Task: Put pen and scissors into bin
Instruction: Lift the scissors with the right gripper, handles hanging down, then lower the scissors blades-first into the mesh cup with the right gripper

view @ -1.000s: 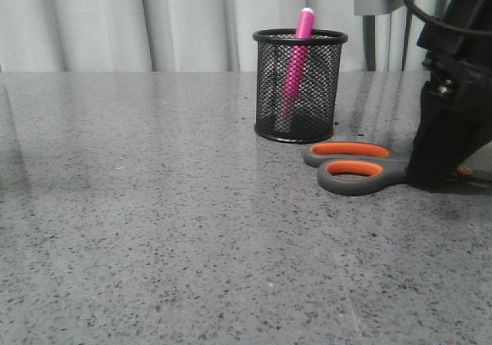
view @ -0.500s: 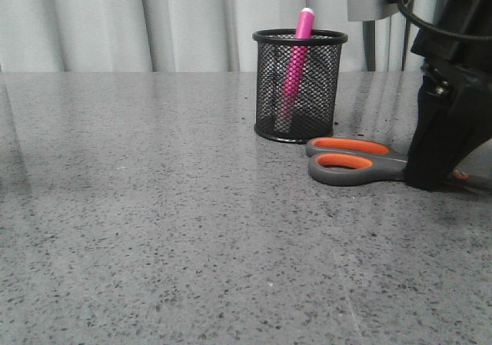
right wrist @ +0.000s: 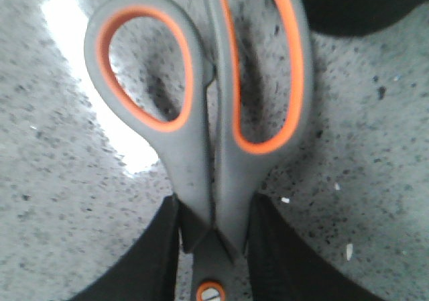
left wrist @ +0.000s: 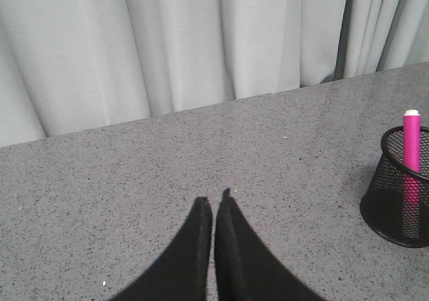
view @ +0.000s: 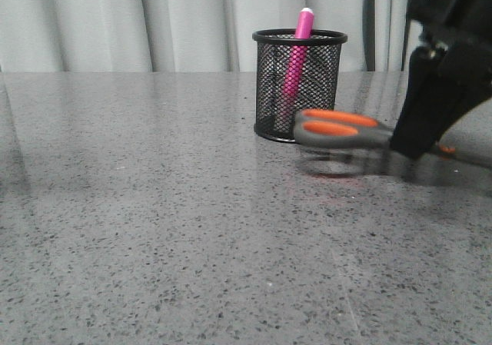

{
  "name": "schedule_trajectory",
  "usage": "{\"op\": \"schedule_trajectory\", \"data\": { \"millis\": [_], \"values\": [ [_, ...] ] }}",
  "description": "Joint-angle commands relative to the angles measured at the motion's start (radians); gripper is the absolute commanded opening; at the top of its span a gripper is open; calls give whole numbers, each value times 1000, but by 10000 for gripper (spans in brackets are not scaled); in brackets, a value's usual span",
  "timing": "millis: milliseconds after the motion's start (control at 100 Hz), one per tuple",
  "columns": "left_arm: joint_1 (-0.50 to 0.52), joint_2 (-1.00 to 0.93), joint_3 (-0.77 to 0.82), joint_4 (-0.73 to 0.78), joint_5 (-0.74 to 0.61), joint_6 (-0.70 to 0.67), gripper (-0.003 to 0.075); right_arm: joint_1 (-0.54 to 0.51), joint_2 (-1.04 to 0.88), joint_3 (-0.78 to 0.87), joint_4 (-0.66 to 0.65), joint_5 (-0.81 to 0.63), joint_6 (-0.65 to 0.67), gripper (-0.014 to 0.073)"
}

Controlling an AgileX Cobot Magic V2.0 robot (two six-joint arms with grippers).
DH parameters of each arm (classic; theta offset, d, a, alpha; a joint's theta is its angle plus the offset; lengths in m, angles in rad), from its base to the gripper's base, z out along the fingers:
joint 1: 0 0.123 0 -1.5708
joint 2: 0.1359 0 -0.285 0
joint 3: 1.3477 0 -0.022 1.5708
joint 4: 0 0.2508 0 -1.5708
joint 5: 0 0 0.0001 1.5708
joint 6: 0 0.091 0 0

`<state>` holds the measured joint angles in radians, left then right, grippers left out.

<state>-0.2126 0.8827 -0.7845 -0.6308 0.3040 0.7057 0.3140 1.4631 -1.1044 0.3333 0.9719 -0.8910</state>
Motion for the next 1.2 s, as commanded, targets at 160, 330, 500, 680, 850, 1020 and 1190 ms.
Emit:
{"op": "schedule_trajectory", "data": {
  "millis": [160,330,500,680,850,1020,1190],
  "values": [
    [3,-13,-27,-24,-61,-4,-19,-4,-244,53,103,-187,0,-76],
    [3,-13,-27,-26,-63,-4,-19,-4,-358,105,314,-454,-40,-76],
    [3,-13,-27,-28,-63,-4,-19,0,-350,107,653,-706,-230,-76],
    [3,-13,-27,-28,-63,-4,-19,0,-277,79,808,-772,-295,-76],
    [3,-13,-27,-28,-63,-4,-19,0,-198,-11,828,-768,-295,-76],
    [3,-13,-27,-28,-65,-4,-19,20,-134,-88,834,-756,-295,-76],
    [3,-13,-27,-28,-78,-4,-19,78,-63,-125,834,-783,-340,-76]
  ]
}}
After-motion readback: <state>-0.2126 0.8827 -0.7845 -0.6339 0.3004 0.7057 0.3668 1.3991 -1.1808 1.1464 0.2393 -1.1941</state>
